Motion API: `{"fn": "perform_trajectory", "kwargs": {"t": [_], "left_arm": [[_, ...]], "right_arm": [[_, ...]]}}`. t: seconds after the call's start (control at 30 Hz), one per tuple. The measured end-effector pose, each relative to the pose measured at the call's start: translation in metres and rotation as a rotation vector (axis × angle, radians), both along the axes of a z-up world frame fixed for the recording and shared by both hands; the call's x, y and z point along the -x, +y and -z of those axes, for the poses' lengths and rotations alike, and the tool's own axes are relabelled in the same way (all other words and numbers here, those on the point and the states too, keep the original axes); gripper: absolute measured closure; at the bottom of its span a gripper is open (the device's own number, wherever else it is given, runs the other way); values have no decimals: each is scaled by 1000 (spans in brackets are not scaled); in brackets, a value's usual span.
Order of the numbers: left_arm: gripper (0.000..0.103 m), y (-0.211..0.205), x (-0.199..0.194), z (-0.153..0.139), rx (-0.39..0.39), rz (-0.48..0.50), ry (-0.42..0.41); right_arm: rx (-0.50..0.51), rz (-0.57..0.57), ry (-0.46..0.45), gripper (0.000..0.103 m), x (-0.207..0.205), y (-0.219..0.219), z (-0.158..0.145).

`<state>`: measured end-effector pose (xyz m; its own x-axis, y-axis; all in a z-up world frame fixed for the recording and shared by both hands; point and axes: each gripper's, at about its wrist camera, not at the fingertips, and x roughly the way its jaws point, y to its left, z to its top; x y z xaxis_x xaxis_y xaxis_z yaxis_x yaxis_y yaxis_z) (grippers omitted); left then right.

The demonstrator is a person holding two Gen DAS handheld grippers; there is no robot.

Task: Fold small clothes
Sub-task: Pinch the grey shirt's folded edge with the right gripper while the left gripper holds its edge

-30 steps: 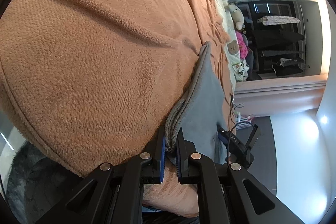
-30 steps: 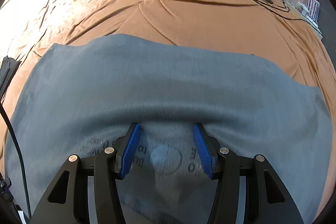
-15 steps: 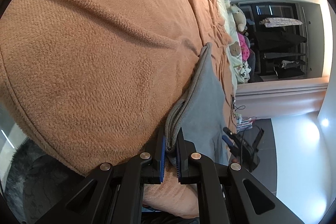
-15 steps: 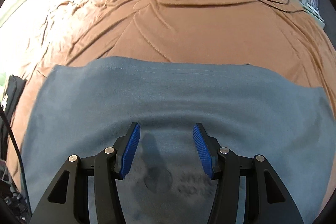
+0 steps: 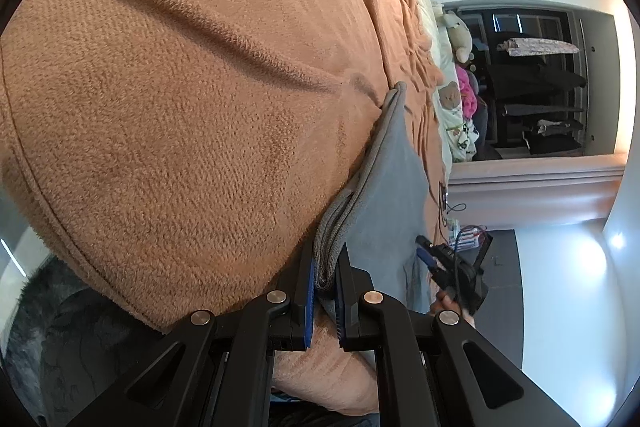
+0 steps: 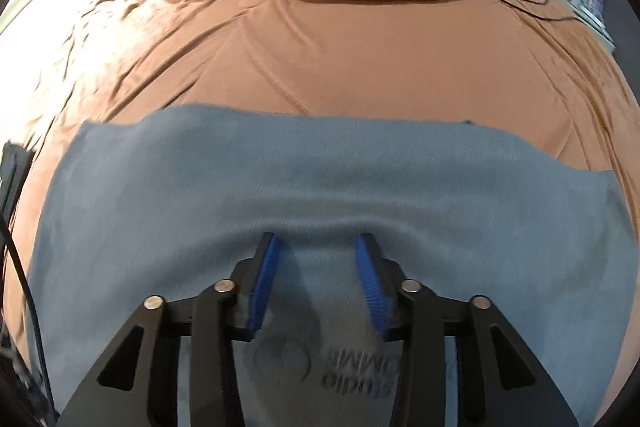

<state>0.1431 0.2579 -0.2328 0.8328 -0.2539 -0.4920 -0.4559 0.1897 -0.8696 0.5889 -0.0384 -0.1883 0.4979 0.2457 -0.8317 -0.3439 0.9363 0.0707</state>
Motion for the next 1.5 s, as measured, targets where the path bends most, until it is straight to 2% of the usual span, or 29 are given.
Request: {"fn": "perform_trajectory", "kwargs": {"t": [0.13,0.27,0.4,0.5,0.63,1.03,1.23,1.5], "left_arm": [[95,-1,0,0,-6,2,4],[95,0,-1,3,7,0,7],[95,0,-2,2,7,5,15],[95,1,-2,-1,4,5,16],[95,1,-5,0,5,5,22],[95,1,-8,-2,9,15,7],[95,5,-9,-6,35,20,-55],[95,5,-15,-23,50,34,-140]], "right_arm": [[1,9,-16,68,-12,5,-7],[-9,-9,72,68,-25,11,3],[26,-43,65,68,-25,22,5],[20,-52,62,77,-17,25,-1],[77,-62,64,88,-15,32,10],[11,-43,50,91,-59,38,8],[-2,-111,60,90,-20,32,-2],[-31,-171,100,90,48,-6,10]]}}
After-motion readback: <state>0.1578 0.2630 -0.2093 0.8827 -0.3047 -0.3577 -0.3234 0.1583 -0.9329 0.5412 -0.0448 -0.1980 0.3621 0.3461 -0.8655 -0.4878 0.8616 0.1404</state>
